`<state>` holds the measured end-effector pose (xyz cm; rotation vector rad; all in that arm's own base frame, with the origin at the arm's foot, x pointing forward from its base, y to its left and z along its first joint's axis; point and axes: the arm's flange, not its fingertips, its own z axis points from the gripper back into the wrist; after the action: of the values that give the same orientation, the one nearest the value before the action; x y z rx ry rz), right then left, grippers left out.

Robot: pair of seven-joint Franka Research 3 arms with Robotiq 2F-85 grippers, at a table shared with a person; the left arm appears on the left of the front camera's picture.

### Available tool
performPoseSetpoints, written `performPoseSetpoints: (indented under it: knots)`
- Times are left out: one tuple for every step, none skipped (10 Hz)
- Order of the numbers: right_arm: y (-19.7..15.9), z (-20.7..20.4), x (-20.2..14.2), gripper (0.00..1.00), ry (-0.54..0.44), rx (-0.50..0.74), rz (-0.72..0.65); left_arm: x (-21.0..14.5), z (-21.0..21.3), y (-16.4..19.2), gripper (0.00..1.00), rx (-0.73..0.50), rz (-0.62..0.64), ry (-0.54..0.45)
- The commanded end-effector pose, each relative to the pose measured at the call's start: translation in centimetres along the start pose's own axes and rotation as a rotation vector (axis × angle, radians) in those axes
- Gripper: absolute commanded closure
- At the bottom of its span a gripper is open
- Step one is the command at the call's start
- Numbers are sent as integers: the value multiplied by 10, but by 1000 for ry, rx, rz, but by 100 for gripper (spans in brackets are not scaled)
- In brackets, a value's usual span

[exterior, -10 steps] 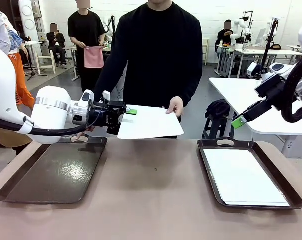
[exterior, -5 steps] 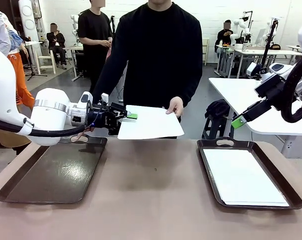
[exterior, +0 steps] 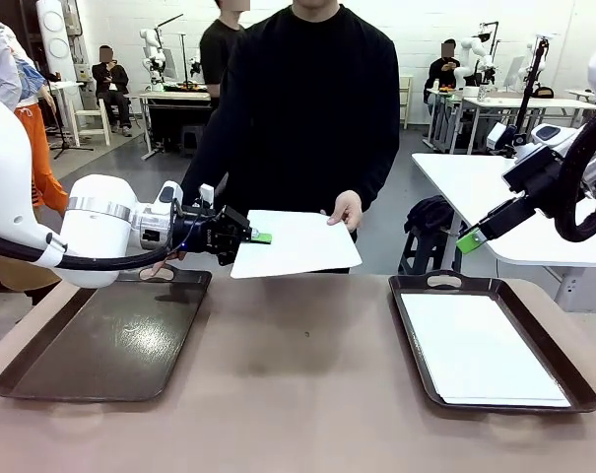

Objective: Sort the A4 documents.
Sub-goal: Receive the A4 Paper.

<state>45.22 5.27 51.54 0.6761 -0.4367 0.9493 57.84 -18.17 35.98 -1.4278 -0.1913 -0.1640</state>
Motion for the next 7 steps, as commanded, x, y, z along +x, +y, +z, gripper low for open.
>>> performPoseSetpoints:
  knots:
    - [0, 0, 0, 0, -5, -3, 5, 2, 0, -1, 100, -24, -8, -19]
    - [0, 0, 0, 0, -5, -3, 5, 2, 0, -2, 100, -23, -6, -25]
    - [0, 0, 0, 0, -5, -3, 5, 3, -1, -2, 100, -28, 4, -31]
    - [0, 0, 0, 0, -5, -3, 5, 3, -1, -2, 100, -20, 15, -33]
    - [0, 0, 0, 0, -5, -3, 5, 3, -1, -1, 100, -6, 42, -16]
    - [0, 0, 0, 0, -5, -3, 5, 1, 0, -1, 100, -2, 0, -4]
    - [0, 0, 0, 0, -5, -3, 5, 1, 0, -1, 100, -2, 0, -4]
